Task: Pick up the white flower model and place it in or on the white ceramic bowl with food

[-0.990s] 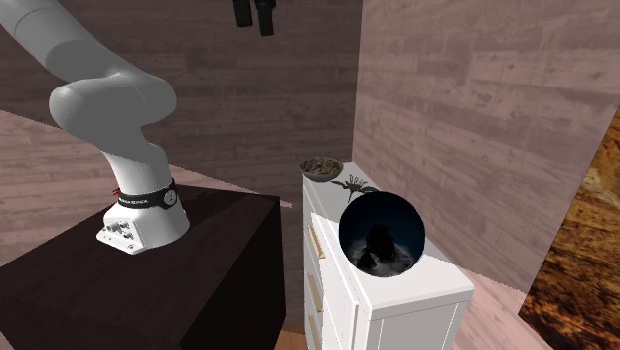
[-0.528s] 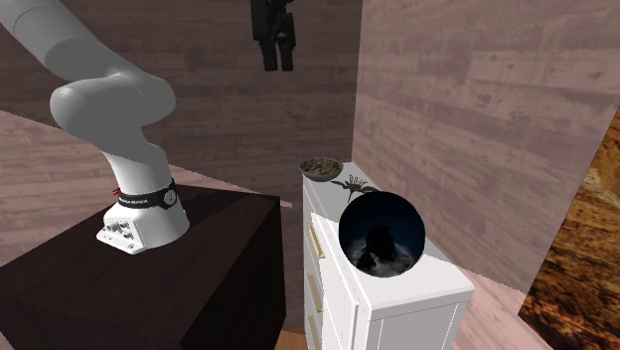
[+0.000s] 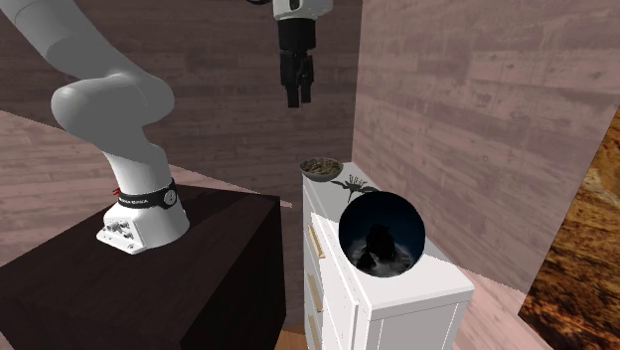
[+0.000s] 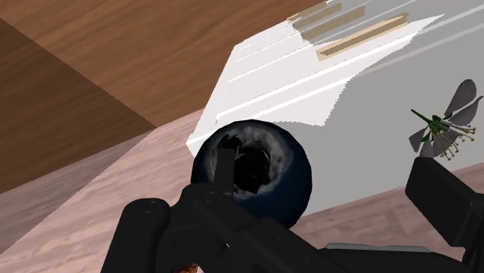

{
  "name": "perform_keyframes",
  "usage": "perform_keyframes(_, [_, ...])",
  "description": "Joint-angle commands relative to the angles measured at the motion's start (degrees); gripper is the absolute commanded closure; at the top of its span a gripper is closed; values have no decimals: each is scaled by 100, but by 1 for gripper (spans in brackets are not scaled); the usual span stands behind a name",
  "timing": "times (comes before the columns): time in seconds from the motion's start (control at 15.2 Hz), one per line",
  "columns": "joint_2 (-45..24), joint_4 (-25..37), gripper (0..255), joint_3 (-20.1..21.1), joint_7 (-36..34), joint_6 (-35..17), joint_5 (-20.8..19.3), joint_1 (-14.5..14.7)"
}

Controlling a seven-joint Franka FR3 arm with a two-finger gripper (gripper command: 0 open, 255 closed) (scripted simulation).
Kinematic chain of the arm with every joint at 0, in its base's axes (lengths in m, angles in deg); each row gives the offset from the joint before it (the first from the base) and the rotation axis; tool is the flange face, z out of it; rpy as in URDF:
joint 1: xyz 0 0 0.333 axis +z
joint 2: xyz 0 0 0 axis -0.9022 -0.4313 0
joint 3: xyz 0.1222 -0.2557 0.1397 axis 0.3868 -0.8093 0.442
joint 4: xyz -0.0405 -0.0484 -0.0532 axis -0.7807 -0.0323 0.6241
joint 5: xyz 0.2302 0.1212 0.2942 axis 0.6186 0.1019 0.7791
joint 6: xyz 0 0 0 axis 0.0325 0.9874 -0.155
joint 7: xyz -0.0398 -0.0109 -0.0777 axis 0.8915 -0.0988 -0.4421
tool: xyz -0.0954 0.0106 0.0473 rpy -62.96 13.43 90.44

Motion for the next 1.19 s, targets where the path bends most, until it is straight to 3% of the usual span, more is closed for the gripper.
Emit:
perform_keyframes(0.0, [-233,-44,0,200,-269,-249,87,54])
perform_keyframes(0.59, [-1801,133,0,1085,-1522,-1471,117,156])
perform_keyframes(1.12, [-3615,821,0,1642,-2958,-2320,-638,234])
